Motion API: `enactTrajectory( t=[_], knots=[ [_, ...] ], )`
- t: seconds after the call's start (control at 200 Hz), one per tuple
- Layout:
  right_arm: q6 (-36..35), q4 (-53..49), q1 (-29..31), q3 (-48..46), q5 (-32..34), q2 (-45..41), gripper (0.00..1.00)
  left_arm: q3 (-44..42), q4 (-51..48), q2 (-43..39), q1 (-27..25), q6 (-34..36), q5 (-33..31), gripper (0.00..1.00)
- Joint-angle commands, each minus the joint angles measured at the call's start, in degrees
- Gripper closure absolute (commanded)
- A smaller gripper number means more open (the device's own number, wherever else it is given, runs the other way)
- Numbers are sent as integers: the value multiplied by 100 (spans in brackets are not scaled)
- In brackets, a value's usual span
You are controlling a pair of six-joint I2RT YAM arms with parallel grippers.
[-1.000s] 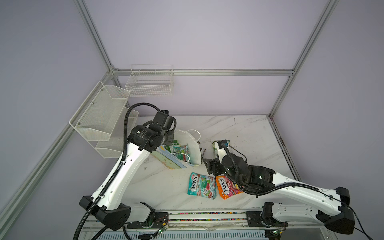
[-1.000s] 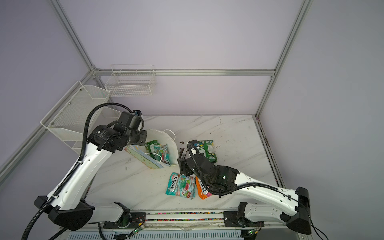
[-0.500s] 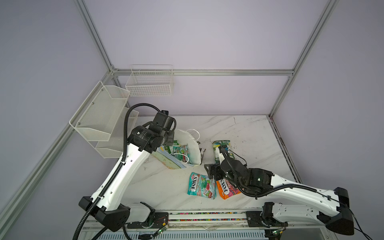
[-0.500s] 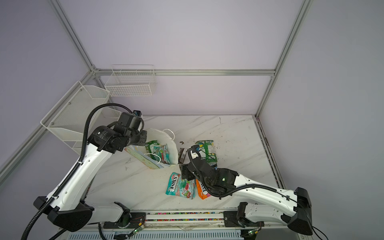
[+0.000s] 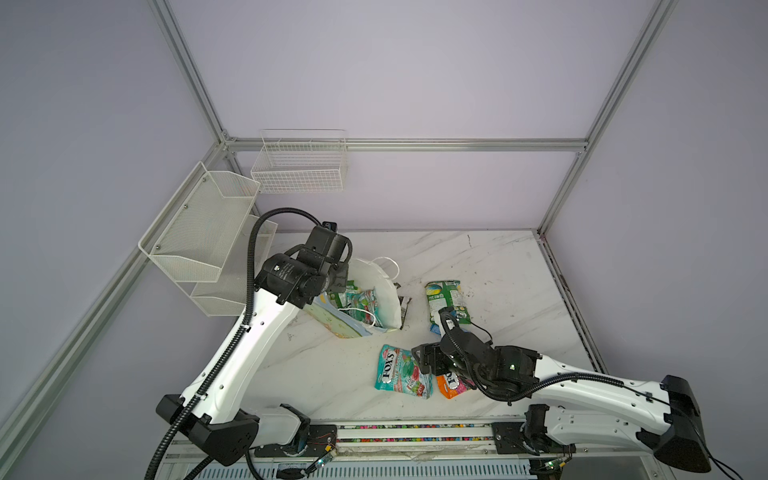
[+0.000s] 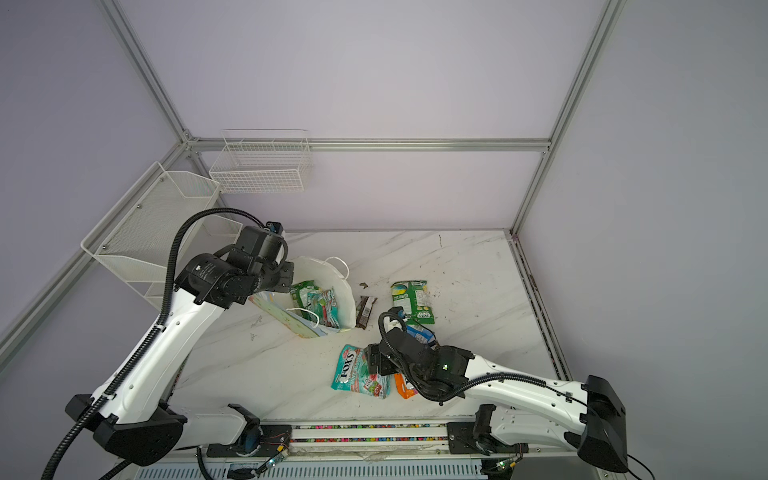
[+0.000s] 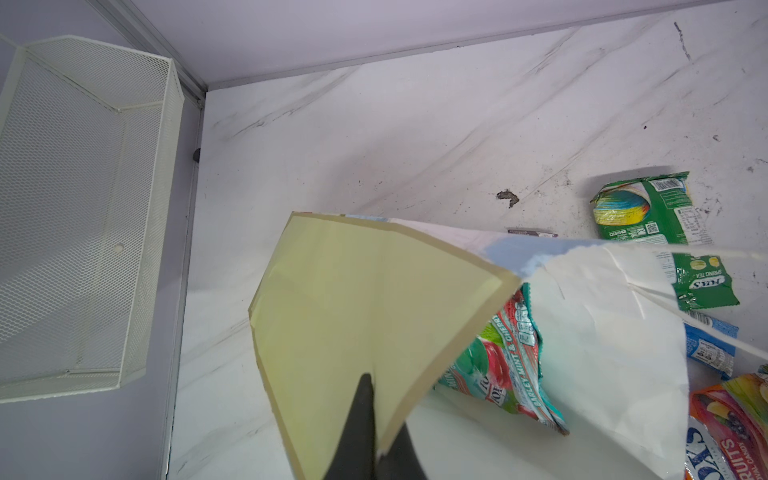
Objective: Place the snacks into the paper bag
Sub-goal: 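Move the right gripper back down to the orange Fox's Fruits packet, then position the open right gripper at the teal Mint Blossom packet's edge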
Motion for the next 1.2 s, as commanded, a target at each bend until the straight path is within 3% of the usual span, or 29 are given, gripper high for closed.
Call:
enactTrajectory(
  t=[0.0, 0.595, 1.195],
  knots=[
    [429, -7, -43, -209, -191, -151, 10, -183, 28, -79, -31, -66, 55, 100],
    [1346, 1718, -441, -1748, -1657, -360, 15, -275, 91, -97, -32, -61, 56, 100],
    [1551, 2345, -639, -2237, -1940, 41, 23, -289, 125, -58, -32, -57, 65, 100]
  ],
)
